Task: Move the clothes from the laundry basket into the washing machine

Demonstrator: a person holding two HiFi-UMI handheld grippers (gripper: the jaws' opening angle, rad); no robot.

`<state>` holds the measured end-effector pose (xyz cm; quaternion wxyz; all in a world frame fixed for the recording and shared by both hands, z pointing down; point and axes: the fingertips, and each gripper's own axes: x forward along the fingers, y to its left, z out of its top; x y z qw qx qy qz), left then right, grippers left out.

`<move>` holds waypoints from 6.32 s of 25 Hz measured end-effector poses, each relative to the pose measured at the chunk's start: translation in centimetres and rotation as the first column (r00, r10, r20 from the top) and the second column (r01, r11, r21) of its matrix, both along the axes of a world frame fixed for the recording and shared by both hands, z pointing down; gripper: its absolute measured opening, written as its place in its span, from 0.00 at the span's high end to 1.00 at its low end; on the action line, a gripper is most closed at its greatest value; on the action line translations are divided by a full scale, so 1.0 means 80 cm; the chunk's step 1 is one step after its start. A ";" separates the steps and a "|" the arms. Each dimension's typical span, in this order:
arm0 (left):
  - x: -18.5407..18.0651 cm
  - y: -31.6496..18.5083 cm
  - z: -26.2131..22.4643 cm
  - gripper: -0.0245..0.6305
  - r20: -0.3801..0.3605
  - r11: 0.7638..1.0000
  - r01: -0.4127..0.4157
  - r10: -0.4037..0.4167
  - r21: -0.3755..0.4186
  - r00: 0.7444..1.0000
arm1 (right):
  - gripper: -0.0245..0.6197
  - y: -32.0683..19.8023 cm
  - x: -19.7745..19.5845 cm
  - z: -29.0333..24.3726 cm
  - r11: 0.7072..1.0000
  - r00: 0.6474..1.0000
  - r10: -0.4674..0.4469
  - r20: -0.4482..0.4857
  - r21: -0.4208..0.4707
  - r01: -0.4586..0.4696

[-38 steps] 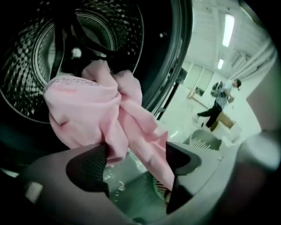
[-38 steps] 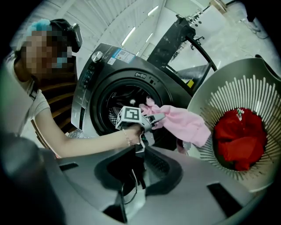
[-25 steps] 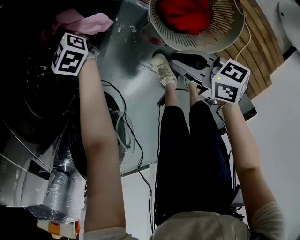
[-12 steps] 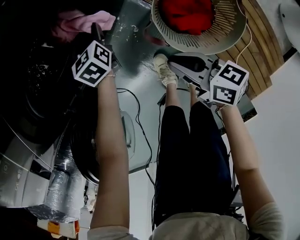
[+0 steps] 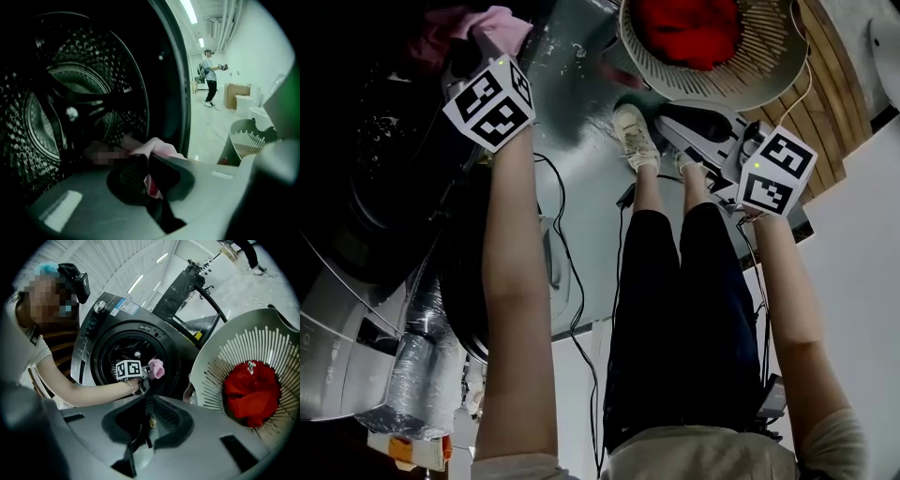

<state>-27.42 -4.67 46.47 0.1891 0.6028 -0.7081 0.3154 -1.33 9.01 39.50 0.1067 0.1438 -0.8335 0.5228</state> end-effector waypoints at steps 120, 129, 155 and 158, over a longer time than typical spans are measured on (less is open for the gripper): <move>0.241 0.163 -0.128 0.86 -0.515 0.978 -0.207 0.183 0.013 0.837 | 0.94 -0.003 0.021 0.255 0.670 0.588 -0.718 -0.372 -0.142 0.729; 0.235 0.169 -0.149 0.86 -0.503 0.981 -0.189 0.184 0.042 0.844 | 0.94 -0.043 0.052 0.230 0.731 0.661 -0.576 -0.482 0.058 0.679; 0.278 0.127 -0.134 0.68 -0.605 0.958 -0.262 0.277 0.115 0.747 | 0.90 -0.113 0.061 0.013 0.960 0.953 -0.109 -0.282 0.218 0.174; 0.331 0.120 -0.132 0.49 -0.635 0.914 -0.385 0.375 0.130 0.675 | 0.90 -0.117 0.051 -0.048 0.964 0.979 -0.061 -0.194 0.241 0.108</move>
